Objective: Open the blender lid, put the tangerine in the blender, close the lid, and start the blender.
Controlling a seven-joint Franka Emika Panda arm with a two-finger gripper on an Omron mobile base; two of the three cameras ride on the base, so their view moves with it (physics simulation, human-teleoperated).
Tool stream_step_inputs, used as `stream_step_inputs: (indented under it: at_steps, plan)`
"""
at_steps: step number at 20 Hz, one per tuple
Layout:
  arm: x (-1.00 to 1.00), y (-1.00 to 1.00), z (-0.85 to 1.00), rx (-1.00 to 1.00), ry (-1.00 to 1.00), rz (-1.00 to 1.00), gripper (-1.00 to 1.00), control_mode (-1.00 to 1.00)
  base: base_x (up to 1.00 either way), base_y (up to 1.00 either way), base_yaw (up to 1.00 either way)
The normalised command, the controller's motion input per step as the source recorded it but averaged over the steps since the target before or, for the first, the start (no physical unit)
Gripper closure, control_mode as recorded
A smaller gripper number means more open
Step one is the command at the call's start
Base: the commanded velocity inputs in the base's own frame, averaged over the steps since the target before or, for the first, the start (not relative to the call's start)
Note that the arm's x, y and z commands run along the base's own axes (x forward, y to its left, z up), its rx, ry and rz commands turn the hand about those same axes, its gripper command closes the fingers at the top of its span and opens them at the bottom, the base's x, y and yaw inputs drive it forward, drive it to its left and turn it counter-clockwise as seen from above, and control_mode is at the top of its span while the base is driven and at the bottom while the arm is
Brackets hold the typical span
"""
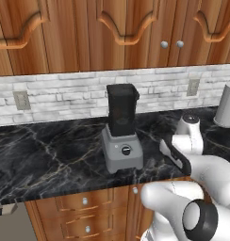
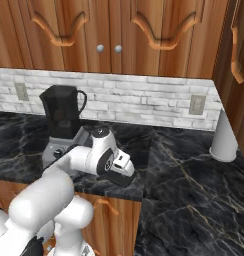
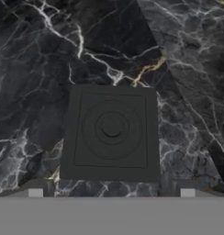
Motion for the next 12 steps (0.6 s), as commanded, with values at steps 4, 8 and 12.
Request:
stream_step_inputs:
  at_steps: [4, 8, 12]
  plan:
    - [0.29, -0.13, -0.14, 0.00, 0.10, 0.00, -1.00, -1.00, 0.00, 0.00, 0.00]
    - [0.26, -0.06, -0.13, 0.00, 0.11, 0.00, -1.00, -1.00, 0.00, 0.00, 0.00]
    - [0.16, -0.03, -0.24, 0.00, 0.11, 0.00, -1.00, -1.00, 0.00, 0.00, 0.00]
